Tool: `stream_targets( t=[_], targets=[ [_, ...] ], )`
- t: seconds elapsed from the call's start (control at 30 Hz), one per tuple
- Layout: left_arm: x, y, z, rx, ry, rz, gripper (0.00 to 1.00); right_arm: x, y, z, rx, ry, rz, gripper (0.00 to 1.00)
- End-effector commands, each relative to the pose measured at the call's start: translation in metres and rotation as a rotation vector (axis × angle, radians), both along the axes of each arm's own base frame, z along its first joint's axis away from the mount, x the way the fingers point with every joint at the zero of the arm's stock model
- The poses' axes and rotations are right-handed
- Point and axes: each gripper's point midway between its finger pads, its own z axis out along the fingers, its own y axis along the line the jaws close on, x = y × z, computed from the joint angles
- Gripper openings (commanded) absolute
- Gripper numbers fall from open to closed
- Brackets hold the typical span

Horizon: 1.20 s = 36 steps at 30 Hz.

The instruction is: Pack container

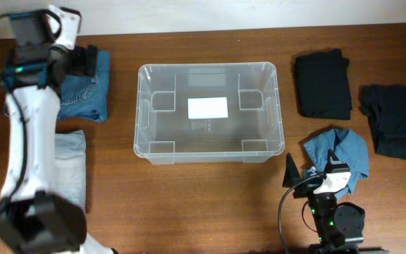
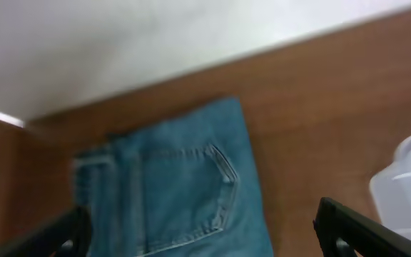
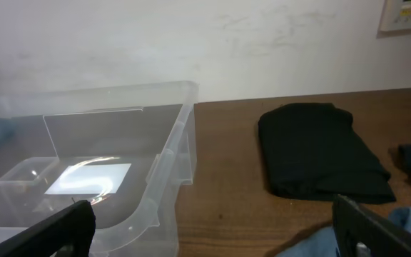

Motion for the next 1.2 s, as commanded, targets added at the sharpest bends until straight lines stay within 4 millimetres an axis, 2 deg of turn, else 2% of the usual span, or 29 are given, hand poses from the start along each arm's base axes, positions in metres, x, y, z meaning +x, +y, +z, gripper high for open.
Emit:
stream_targets(
  t=[0.0,0.17,0.3,0.4,0.57,0.73,1.17],
  targets=[
    [0.010,0.012,-0.041,0.031,0.090,0.046,0.99,0.000,0.001,-0.002,-0.004,0.002,0.003,0.98],
    [0.016,0.028,-0.092,0.088,0.185,0.191,0.99,0.000,0.001,-0.002,-0.004,0.002,0.003,0.98],
    [0.021,0.019,-0.132,0.083,0.251,0.196,0.99,0.000,0.001,-0.002,-0.004,0.002,0.003,0.98],
    [0.026,0.014,-0.142,0.112,0.252,0.219,0.99,0.000,0.001,-0.002,-0.004,0.002,0.003,0.98],
    [0.029,0.013,-0.147,0.227,0.251,0.266,0.99,0.000,0.001,-0.002,-0.004,0.002,0.003,0.98],
    [0.033,0.014,-0.157,0.234,0.252,0.273,0.99,0.000,0.001,-0.002,-0.004,0.002,0.003,0.98],
    [0.033,0.018,-0.205,0.238,0.323,0.277,0.99,0.000,0.001,-0.002,-0.004,0.002,0.003,0.98]
  ],
)
